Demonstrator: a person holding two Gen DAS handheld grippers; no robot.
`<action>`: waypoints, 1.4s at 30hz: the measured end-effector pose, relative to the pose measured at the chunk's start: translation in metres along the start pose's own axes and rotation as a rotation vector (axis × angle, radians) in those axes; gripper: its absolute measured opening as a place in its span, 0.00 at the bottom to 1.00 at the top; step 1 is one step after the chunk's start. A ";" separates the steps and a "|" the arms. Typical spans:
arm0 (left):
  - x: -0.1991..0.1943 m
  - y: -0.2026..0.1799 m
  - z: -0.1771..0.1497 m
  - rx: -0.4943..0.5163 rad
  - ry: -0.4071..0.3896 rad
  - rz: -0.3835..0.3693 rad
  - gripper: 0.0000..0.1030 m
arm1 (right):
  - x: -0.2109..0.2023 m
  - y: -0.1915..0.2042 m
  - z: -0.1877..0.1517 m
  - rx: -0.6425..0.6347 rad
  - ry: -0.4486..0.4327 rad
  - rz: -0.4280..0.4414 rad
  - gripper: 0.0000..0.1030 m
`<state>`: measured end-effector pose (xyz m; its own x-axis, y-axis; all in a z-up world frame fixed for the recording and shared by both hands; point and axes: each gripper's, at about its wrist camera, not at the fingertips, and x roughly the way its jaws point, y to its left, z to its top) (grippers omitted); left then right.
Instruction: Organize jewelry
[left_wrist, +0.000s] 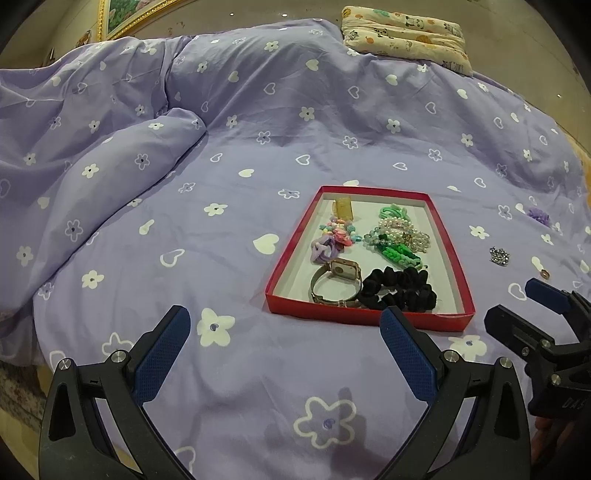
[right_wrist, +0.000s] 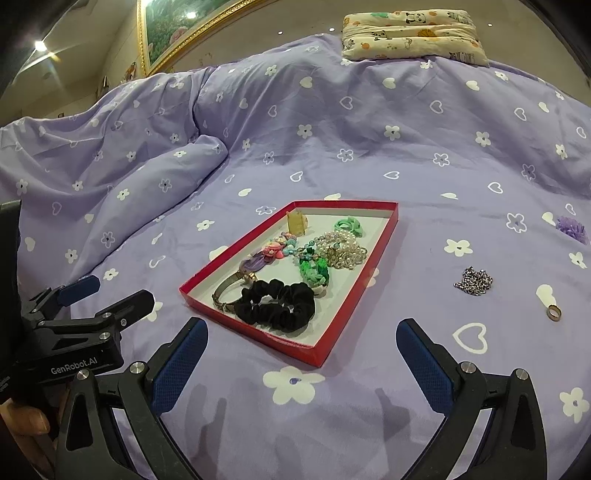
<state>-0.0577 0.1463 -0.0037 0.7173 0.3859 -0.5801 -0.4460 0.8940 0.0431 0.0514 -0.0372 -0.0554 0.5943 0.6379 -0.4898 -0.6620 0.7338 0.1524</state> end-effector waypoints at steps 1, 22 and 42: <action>-0.002 0.000 -0.001 -0.001 -0.005 0.001 1.00 | 0.000 0.001 -0.001 -0.001 0.000 0.001 1.00; -0.021 -0.008 -0.004 0.019 -0.039 -0.010 1.00 | -0.013 -0.003 -0.005 0.008 -0.021 -0.037 1.00; -0.017 -0.018 -0.005 0.031 -0.015 -0.024 1.00 | -0.016 -0.011 -0.008 0.030 -0.016 -0.040 1.00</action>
<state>-0.0646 0.1227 0.0016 0.7355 0.3677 -0.5691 -0.4122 0.9094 0.0549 0.0457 -0.0575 -0.0562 0.6273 0.6112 -0.4826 -0.6235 0.7655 0.1590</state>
